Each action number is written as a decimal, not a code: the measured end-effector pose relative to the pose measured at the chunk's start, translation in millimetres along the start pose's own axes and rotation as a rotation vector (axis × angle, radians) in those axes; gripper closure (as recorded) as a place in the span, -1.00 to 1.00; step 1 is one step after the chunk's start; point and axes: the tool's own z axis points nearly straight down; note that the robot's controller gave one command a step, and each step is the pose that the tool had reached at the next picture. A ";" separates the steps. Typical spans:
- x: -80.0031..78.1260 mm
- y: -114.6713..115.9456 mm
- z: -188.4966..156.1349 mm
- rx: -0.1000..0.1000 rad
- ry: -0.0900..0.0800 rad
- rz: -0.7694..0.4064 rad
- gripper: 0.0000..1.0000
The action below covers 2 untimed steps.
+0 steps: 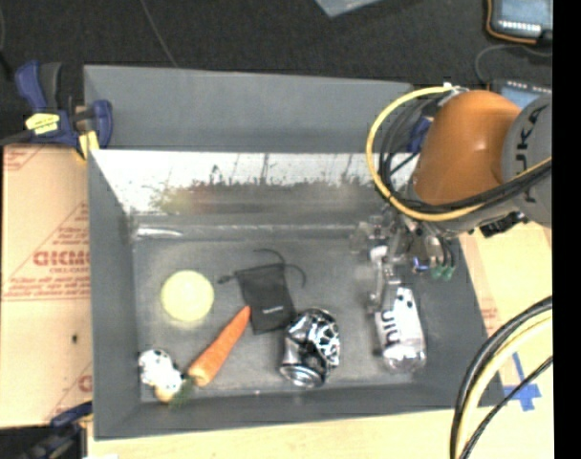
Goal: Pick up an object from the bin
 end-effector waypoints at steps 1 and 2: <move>-1.5 0.2 -4.8 0.001 -0.008 -0.002 -1.00; 4.6 23.2 32.7 0.002 -0.015 0.046 -1.00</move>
Offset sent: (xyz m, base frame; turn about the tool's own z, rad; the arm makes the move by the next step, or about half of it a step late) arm -0.0209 0.0682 -0.1026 0.1156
